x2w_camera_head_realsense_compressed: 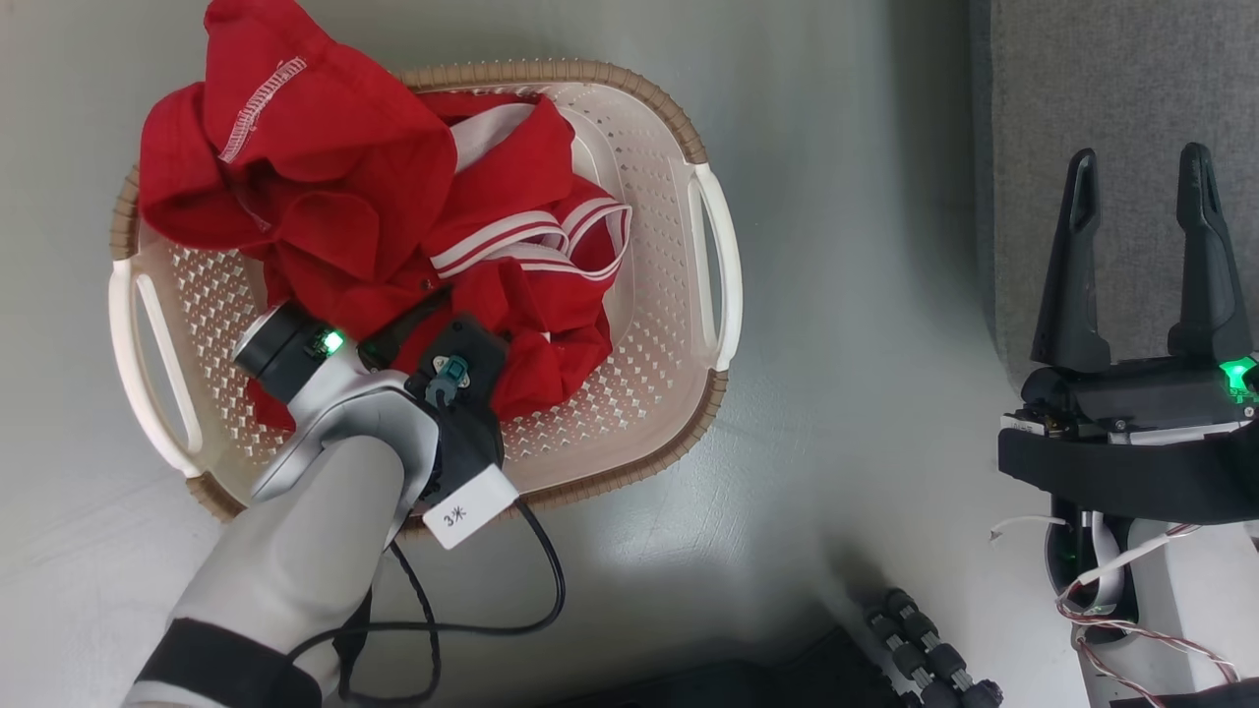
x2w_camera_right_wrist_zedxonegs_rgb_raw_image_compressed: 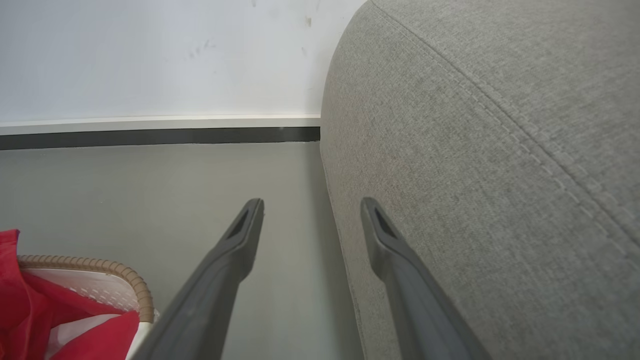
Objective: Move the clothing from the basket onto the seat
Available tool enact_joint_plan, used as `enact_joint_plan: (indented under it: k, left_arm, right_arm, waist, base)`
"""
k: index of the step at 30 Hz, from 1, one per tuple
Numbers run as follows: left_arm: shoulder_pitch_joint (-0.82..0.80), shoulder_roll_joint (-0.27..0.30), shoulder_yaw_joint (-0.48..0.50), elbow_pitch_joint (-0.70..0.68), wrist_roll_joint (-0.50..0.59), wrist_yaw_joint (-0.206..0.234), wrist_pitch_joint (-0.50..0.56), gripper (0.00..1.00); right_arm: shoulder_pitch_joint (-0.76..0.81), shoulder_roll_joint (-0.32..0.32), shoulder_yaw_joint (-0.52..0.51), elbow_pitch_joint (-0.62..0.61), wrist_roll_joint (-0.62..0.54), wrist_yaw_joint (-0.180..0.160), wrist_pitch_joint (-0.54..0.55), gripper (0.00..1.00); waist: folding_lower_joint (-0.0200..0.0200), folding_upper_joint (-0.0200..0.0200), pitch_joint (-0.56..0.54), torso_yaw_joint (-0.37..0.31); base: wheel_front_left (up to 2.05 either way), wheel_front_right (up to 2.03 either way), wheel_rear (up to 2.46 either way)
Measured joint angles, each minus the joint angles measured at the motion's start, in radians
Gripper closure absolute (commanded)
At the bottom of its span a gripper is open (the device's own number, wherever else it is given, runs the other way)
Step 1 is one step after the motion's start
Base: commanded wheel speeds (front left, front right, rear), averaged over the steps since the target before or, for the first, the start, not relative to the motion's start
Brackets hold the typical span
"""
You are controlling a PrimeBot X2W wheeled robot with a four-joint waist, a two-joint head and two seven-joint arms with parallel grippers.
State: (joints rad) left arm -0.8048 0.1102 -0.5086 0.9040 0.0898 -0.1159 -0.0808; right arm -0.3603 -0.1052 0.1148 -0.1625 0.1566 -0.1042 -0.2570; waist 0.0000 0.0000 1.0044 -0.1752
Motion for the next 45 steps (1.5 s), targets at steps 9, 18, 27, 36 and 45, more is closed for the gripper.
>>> enact_joint_plan:
  k: [9, 18, 27, 36, 45]
  left_arm:
    - [-0.032, -0.021, -0.012, 0.058, 0.000, 0.002, -0.015, 1.00]
    - [-0.032, -0.048, -0.006, 0.062, -0.028, 0.001, -0.115, 1.00]
    - [-0.027, -0.053, 0.008, 0.044, -0.072, 0.001, -0.164, 1.00]
    - [-0.008, -0.057, 0.022, -0.017, -0.109, 0.000, -0.169, 1.00]
    - [-0.006, -0.058, 0.047, -0.114, -0.158, -0.007, -0.169, 1.00]
  right_arm:
    - [0.000, 0.007, -0.015, 0.013, -0.008, 0.008, 0.000, 0.00]
    - [-0.009, 0.009, -0.029, 0.054, -0.012, 0.014, 0.000, 0.00]
    - [-0.020, 0.014, -0.042, 0.137, -0.016, 0.026, 0.000, 0.00]
    - [-0.025, 0.019, -0.046, 0.234, -0.010, 0.047, 0.000, 0.00]
    - [-0.046, 0.021, -0.049, 0.315, -0.006, 0.070, 0.000, 0.00]
  waist:
    - [0.0000, 0.0000, -0.002, 0.003]
    - [0.0000, 0.0000, -0.047, 0.022]
    - [0.0000, 0.0000, -0.132, 0.050]
    - [0.0000, 0.0000, -0.251, 0.081]
    - [-0.0001, 0.0000, -0.367, 0.103]
  base:
    - [0.00, 0.00, 0.00]
    - [0.00, 0.00, 0.00]
    - [0.00, 0.00, 0.00]
    - [0.00, 0.00, 0.00]
    - [0.00, 0.00, 0.00]
